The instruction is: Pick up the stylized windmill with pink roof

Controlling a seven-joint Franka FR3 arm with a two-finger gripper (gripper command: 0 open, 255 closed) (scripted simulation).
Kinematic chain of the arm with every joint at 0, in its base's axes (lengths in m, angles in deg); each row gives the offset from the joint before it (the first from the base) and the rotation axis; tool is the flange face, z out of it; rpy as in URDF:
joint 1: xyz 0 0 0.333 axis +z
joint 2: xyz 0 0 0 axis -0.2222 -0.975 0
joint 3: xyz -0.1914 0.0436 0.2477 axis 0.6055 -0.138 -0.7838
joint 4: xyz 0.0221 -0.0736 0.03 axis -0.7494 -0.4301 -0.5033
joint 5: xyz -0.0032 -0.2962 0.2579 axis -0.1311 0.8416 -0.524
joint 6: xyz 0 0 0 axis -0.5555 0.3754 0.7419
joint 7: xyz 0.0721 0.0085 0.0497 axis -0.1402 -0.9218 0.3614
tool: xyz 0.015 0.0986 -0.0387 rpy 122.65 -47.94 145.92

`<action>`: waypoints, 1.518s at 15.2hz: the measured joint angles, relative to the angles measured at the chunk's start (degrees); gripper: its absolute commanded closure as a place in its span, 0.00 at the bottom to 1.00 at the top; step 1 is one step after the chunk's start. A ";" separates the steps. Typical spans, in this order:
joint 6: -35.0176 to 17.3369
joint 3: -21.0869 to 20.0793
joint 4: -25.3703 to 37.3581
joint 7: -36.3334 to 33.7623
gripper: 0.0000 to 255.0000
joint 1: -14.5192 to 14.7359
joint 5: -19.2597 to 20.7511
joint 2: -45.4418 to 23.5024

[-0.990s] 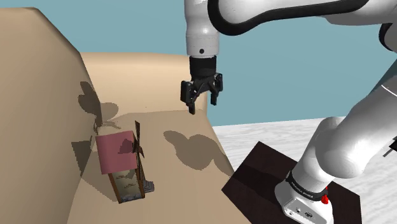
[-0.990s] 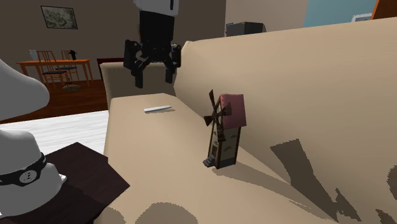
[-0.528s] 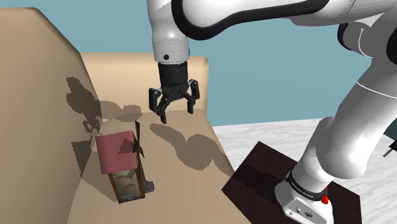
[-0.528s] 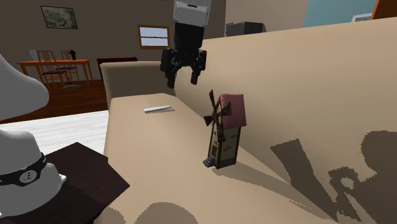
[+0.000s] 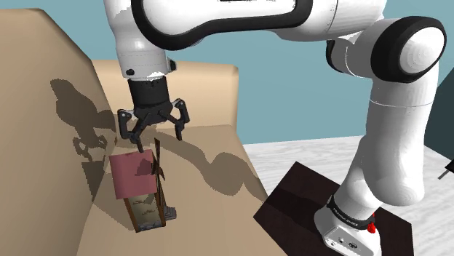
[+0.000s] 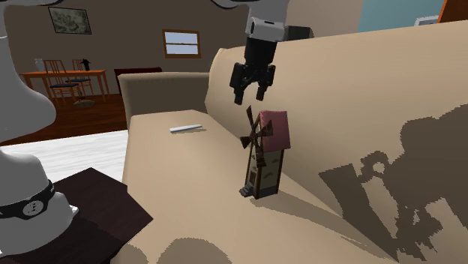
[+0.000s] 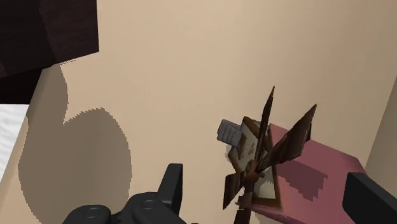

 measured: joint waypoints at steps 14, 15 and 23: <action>-4.54 0.31 -0.11 -2.10 1.00 1.84 1.63 -4.71; -4.54 0.31 -0.11 -2.11 1.00 1.84 1.63 -4.70; -3.07 0.27 1.15 -2.21 1.00 1.91 1.58 -4.64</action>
